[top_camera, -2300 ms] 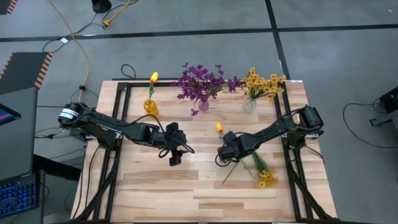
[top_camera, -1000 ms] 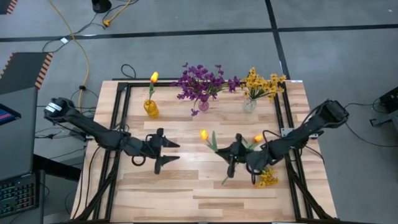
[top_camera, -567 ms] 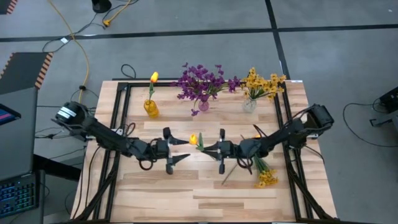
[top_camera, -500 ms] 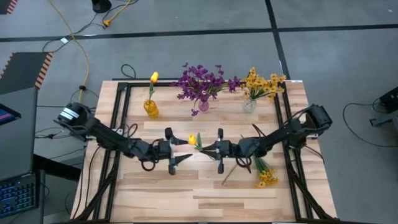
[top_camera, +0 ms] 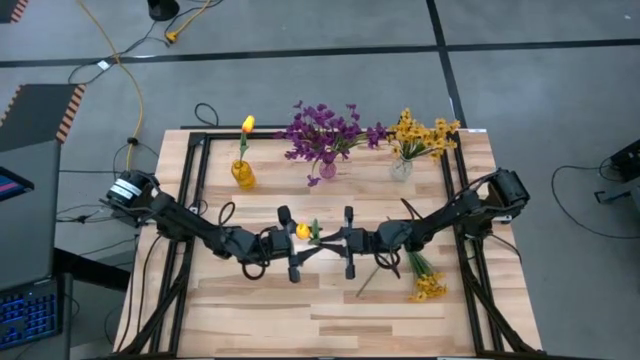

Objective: Sort flowers into vase by color
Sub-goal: Put the left yellow tulip into the yellow vase

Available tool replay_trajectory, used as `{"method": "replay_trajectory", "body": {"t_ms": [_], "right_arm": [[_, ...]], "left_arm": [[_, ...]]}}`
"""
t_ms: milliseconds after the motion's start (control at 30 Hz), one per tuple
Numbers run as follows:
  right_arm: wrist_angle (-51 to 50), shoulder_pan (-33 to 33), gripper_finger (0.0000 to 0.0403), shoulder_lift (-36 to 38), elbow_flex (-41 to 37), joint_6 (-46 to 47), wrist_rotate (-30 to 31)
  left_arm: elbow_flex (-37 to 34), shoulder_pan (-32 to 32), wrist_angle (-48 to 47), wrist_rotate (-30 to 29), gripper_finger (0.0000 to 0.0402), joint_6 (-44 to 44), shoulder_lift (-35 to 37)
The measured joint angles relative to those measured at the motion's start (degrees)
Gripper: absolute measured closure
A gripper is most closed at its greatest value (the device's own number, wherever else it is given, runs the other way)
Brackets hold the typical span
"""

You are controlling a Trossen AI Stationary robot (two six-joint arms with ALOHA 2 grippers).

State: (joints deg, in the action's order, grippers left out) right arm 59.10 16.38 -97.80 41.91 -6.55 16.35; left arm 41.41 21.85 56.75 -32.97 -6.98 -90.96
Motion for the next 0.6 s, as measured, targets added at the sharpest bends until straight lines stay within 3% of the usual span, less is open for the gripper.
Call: {"method": "replay_trajectory", "body": {"t_ms": [333,600], "right_arm": [[0.29,0.0,0.0352,0.02,0.04,-0.05,0.06],[0.12,-0.01,0.0352,0.02,0.04,0.07,0.08]], "left_arm": [[0.08,-0.04,-2.45,-0.94,0.0309,0.0,-0.04],[0.08,-0.04,-2.48,-0.9,0.0361,-0.5,-0.04]]}}
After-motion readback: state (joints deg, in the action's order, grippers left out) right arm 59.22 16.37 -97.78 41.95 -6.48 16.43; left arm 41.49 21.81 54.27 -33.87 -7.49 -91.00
